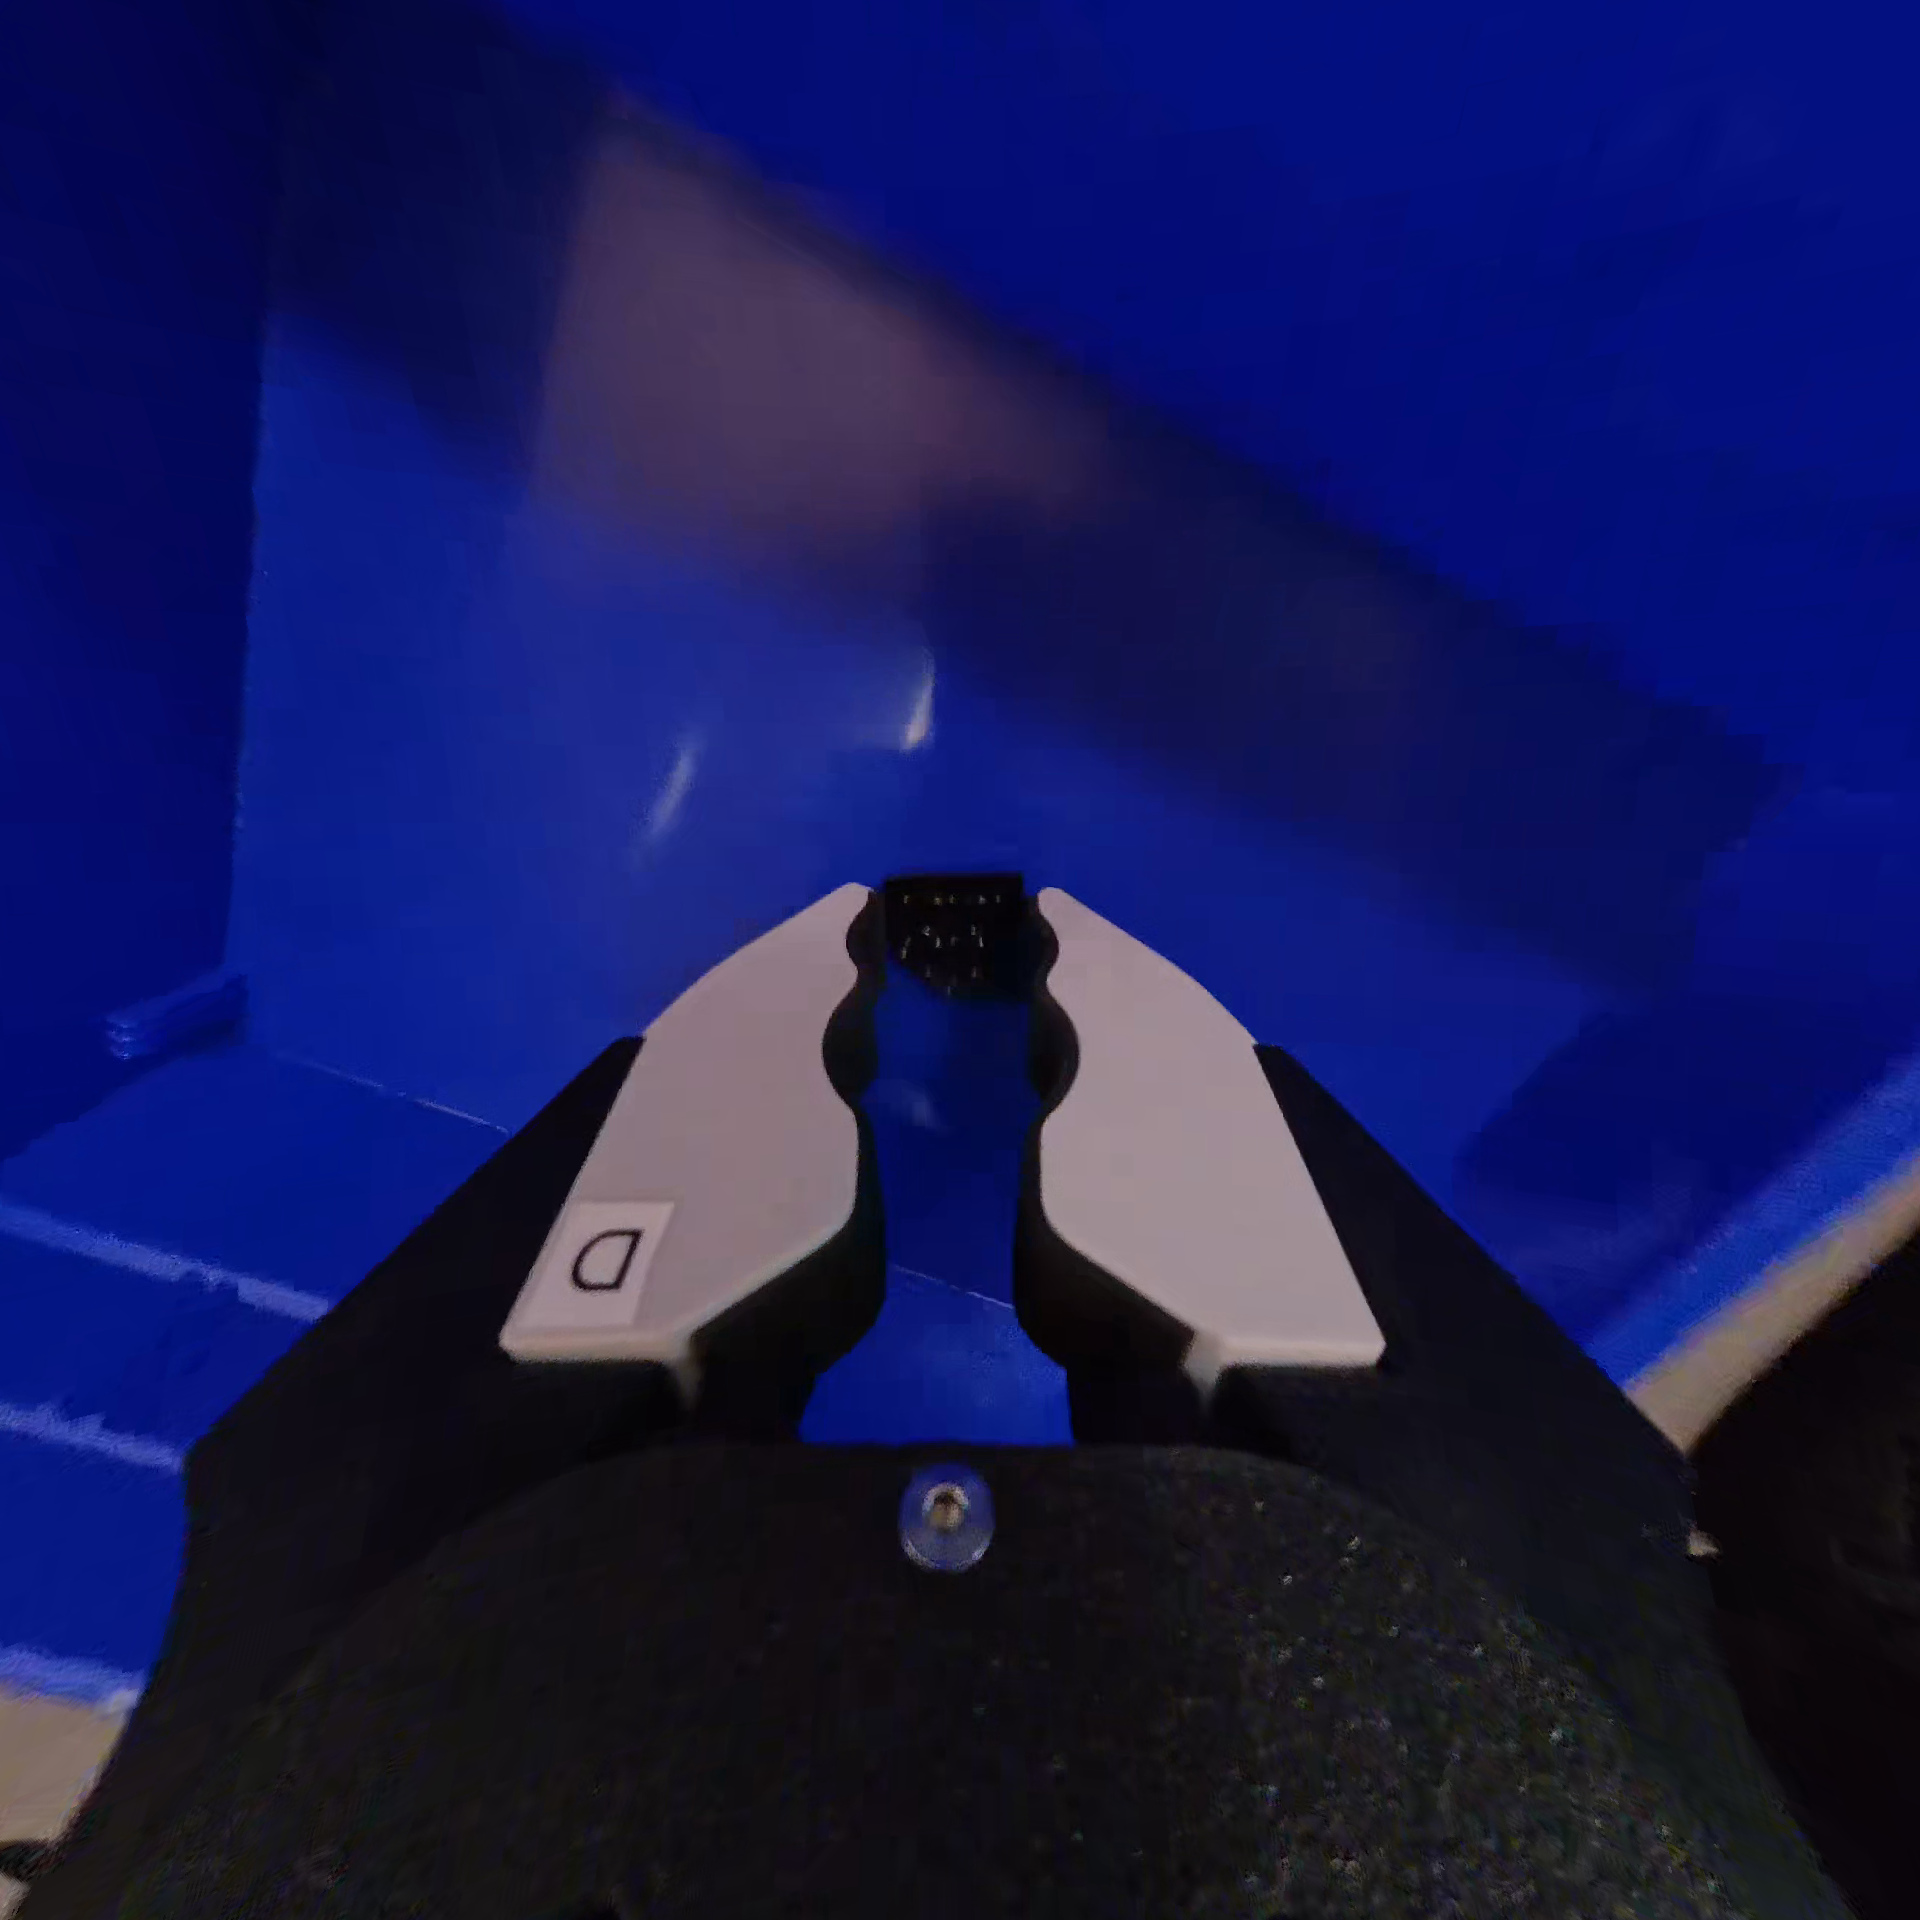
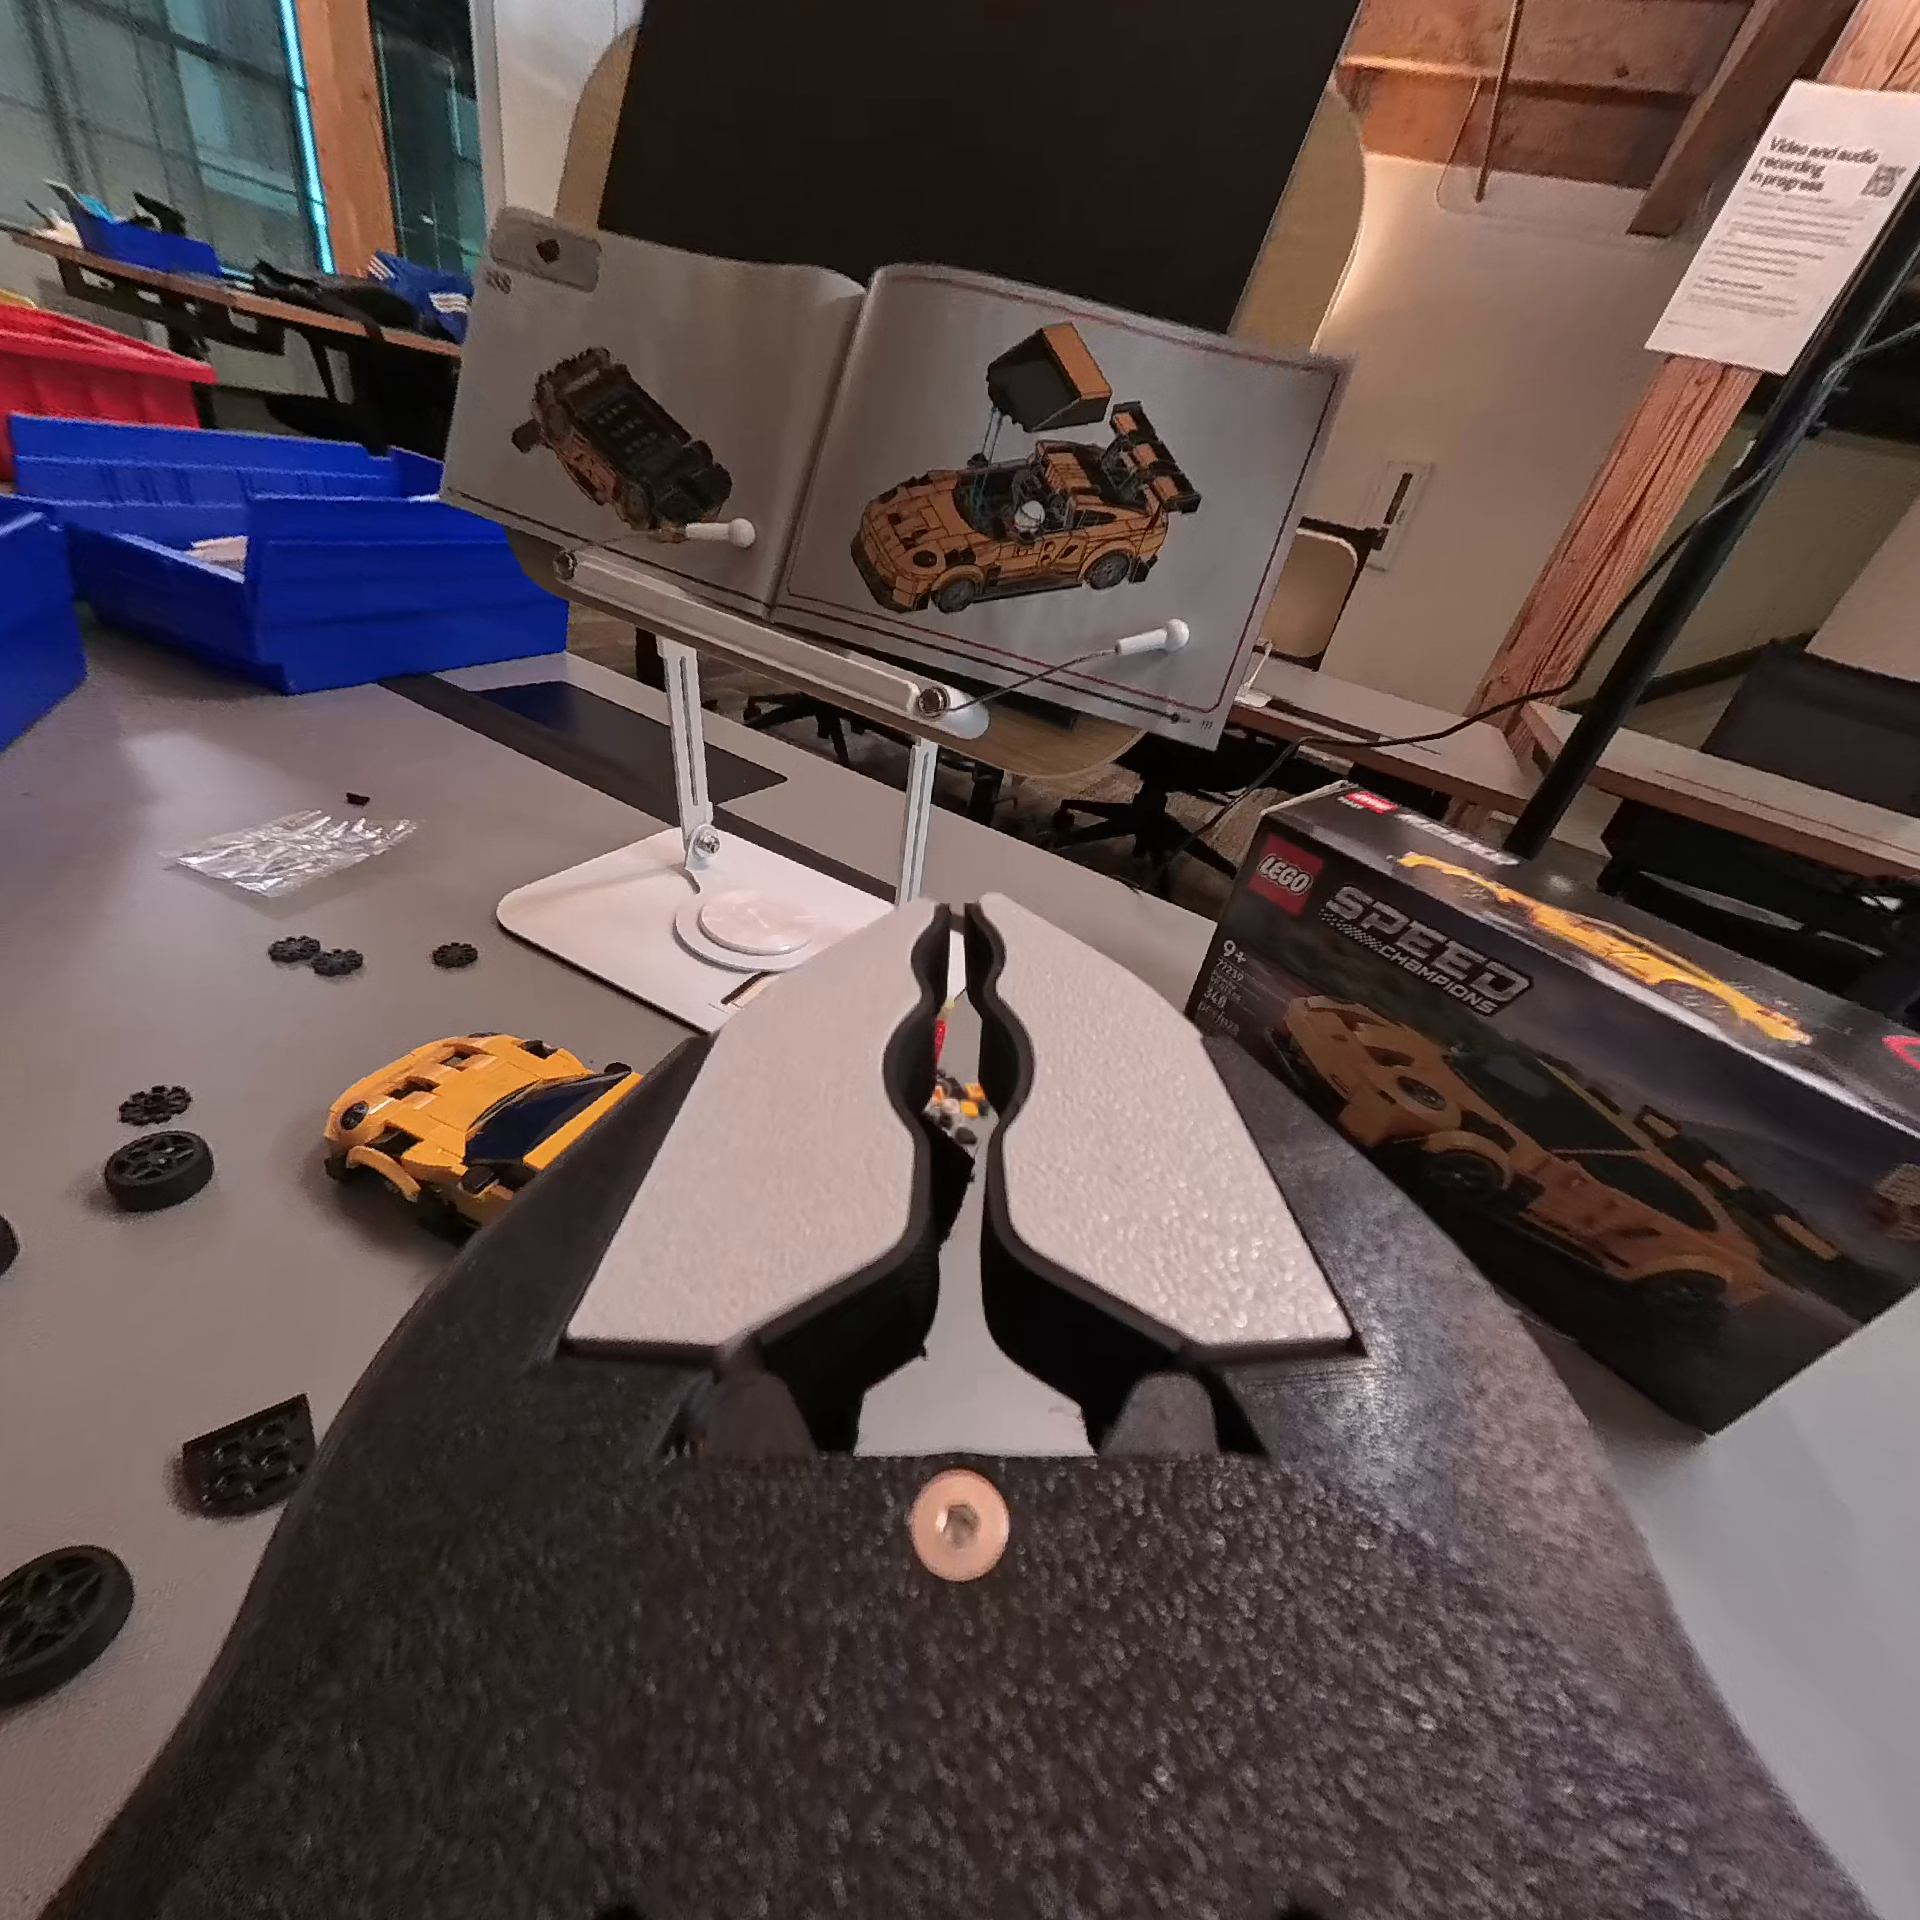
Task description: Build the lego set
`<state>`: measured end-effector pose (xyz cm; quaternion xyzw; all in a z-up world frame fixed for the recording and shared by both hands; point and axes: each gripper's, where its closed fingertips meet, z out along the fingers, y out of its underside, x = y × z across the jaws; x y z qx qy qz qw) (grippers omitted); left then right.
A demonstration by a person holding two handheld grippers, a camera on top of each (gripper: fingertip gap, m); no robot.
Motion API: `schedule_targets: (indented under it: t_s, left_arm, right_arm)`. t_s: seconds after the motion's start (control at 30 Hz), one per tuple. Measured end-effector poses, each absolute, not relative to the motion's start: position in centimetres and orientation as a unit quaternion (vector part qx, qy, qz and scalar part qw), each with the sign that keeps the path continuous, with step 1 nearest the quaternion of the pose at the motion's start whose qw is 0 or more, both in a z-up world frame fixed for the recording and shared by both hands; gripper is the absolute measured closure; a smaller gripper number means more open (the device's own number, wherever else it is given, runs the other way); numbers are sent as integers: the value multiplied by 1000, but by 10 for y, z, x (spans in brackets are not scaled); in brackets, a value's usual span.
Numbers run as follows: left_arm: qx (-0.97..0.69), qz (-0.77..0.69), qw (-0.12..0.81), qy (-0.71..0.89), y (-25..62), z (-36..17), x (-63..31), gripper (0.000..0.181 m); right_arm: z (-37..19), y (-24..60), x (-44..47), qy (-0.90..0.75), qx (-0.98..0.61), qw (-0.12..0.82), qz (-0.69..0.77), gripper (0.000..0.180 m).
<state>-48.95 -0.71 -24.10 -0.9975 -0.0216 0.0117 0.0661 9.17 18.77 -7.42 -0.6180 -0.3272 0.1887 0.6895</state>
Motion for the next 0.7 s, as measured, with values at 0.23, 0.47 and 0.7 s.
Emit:
schedule_targets:
  t_s: [0.23,0.47,0.7]
  left_arm:
    - [-852,-282,392,202,46,-88,-213,157]
    - [-793,-505,225,256,75,-169,9,157]
    - [-815,-217,223,488,87,-249,66,156]
  right_arm:
    - [-73,182,87,-335,-611,690,197,178]
    - [-75,157,74,-408,-587,681,157,177]
    - [-104,152,99,-430,-614,649,132,177]
